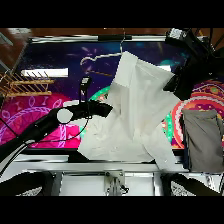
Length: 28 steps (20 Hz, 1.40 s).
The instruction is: Fold the shirts.
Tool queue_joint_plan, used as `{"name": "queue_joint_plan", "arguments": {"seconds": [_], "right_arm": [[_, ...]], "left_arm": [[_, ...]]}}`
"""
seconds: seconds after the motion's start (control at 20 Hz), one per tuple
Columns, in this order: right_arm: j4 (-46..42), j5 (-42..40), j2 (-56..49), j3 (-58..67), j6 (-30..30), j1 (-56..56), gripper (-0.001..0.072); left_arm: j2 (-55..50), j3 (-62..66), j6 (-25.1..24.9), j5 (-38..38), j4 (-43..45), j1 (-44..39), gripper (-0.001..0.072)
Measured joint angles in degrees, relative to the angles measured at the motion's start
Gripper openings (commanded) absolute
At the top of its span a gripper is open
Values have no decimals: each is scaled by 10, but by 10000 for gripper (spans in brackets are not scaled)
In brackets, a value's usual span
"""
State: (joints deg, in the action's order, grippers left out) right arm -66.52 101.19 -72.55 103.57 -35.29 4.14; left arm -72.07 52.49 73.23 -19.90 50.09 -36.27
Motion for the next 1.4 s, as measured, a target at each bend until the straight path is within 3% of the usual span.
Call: {"name": "queue_joint_plan", "arguments": {"seconds": [0.05,0.1,0.15,0.2,0.45,0.85,1.4], "right_arm": [[0,0,0,0,0,0,54],[0,0,0,0,0,0,54],[0,0,0,0,0,0,54],[-1,0,0,0,0,0,54],[-2,0,0,0,0,0,54],[23,-33,0,0,4,0,53],[72,-52,0,0,19,0,53]], "left_arm": [[-11,0,0,14,-6,-5,519],[-21,0,-1,29,-12,-9,391],[-29,0,0,44,-19,-12,145],[-34,0,1,64,-25,-13,42],[-19,31,-16,101,-37,47,43],[10,154,-72,-80,-40,241,43],[7,223,-85,-140,-44,314,43]]}}
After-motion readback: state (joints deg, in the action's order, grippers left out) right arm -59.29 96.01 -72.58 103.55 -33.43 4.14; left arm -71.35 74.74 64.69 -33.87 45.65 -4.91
